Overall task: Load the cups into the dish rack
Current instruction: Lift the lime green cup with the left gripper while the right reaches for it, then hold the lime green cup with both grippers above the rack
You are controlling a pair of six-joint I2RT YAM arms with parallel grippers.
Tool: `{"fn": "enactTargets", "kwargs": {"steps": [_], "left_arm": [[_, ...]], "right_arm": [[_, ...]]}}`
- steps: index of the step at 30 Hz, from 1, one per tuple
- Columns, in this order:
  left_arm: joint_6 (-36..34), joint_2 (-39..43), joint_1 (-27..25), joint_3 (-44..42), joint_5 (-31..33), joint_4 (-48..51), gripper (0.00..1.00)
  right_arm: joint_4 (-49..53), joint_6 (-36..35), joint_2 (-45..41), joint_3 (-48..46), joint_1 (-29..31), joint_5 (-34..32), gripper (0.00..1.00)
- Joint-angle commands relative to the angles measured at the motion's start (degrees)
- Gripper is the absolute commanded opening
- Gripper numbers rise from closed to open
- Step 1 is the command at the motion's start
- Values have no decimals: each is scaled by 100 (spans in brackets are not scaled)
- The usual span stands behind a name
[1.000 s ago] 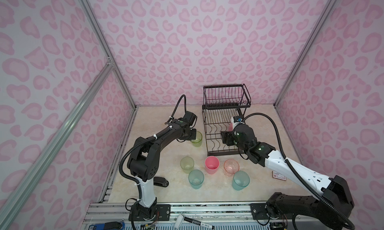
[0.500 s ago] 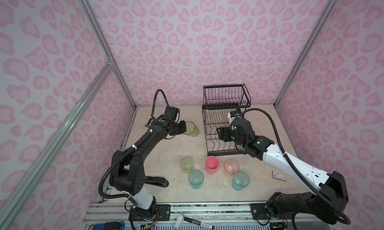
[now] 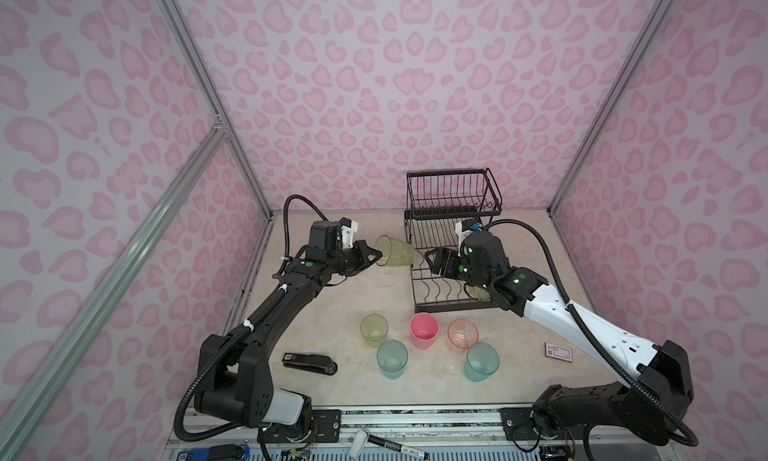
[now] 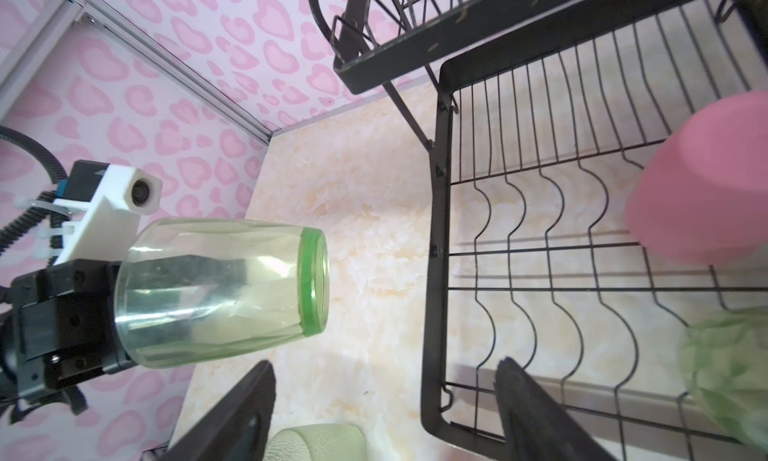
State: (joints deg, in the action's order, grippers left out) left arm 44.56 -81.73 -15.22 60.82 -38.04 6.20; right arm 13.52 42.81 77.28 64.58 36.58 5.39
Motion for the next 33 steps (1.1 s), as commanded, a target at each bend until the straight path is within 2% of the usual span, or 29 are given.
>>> {"fn": "enactTargets", "kwargs": {"steps": [1,4,9,26,33], "left_arm": [[778,154,10,-177,-679,-1288,3],[1226,175,25,-271,-943,-1981,3],[1746,178,43,-258,-1225,-2637,3],[2800,-419,81,254,-1705,-3913,3],[3116,-628,81,417,-1817,-4246,3]], "right_arm": [[-572,968,28,-86,-168,507,82],[-1188,1656,44,-207,-304,854,82],[-2110,2333,160,-132,-326,1189,82],[-3458,3427,479,230,-809,2000,81],[-3772,3432,671,372,-974,2453,81]]}}
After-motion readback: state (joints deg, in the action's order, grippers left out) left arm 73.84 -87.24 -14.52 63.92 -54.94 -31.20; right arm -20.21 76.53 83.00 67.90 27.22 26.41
